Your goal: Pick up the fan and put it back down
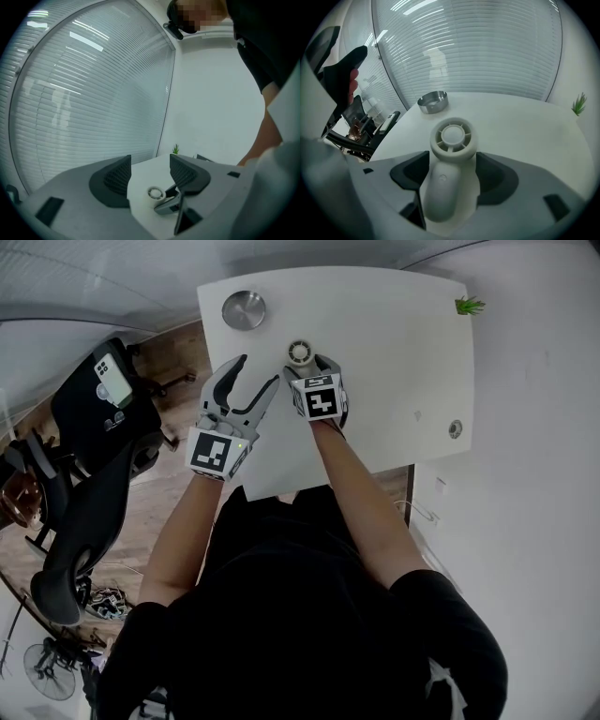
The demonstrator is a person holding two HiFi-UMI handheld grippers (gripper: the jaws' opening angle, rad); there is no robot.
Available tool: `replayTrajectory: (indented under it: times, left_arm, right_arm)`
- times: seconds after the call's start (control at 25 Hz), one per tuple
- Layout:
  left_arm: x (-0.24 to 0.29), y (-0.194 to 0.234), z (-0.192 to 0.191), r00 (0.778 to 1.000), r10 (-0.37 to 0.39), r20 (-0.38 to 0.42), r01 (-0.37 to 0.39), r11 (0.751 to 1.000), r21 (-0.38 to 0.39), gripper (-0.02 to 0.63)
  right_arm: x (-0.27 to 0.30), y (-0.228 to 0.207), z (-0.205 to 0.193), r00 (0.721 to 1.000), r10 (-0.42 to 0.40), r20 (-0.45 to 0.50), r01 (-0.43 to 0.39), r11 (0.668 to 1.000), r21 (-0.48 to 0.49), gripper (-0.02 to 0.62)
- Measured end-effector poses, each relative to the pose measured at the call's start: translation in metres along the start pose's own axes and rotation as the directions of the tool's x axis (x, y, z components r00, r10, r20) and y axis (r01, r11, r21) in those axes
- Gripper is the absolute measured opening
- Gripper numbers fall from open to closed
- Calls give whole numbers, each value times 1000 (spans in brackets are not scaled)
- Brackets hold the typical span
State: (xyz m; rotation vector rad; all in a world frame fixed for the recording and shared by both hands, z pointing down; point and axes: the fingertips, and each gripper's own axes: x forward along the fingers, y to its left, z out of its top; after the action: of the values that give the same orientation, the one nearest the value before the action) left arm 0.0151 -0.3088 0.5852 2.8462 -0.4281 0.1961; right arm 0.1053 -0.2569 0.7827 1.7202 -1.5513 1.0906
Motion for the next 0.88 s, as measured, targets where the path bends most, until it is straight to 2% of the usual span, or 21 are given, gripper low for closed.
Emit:
replayTrajectory:
  times: [0.32, 0.76, 0.88]
  left_arm:
    - [-2, 5, -1, 1000, 3, -1, -3, 1000, -11, 261]
    - [-8, 0, 0, 1000, -3, -3, 3, 1000, -11, 259]
    - [-11, 0, 0, 1000, -3, -6, 3, 1000, -8, 259]
  right_arm:
    - [8, -2, -2, 999, -44, -2, 44, 999, -17, 268]
    - [5, 0, -2, 999, -41, -27, 41, 999, -16, 236]
    - [3, -1, -4, 999, -42, -30, 42, 999, -12, 201]
